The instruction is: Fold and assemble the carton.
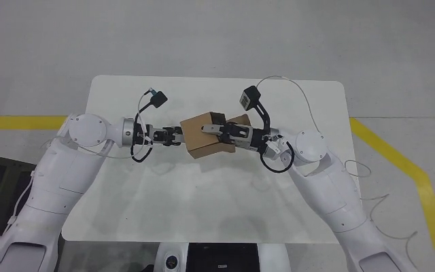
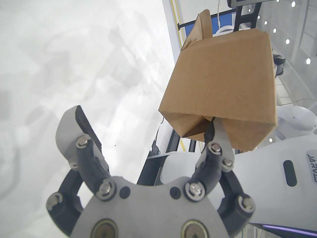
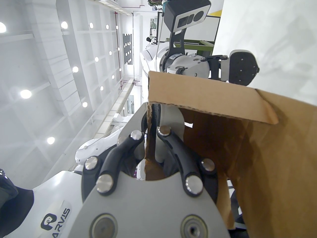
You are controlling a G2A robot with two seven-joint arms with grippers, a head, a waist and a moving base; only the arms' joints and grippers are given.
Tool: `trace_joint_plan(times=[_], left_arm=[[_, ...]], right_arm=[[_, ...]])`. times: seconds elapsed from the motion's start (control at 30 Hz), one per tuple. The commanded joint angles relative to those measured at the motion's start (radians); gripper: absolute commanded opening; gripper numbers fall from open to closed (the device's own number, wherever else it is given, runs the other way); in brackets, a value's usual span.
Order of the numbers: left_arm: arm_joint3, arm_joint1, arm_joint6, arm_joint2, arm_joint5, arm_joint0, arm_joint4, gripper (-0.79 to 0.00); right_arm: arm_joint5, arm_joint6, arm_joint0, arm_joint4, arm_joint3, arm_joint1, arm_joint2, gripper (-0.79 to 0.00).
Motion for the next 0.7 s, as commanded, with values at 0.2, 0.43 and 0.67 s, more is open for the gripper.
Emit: trace_joint_plan(times=[0.2, 0.43, 0.67], left_arm=[[-0.002, 0.0, -0.01, -0.003, -0.002, 0.001, -0.01, 0.0], [0.019, 0.008, -0.002, -0.037, -0.008, 0.014, -0.008, 0.0], [0.001, 0.021, 0.075, -0.083, -0.067, 0.041, 0.101, 0.0]], right_arm=[[-0.002, 0.0, -0.002, -0.003, 0.003, -0.001, -0.001, -0.785], [0.022, -0.053, -0.01, -0.07, 0.006, 0.005, 0.018, -0.785], [0.072, -0.133, -0.005, -0.184, 0.027, 0.006, 0.006, -0.785]])
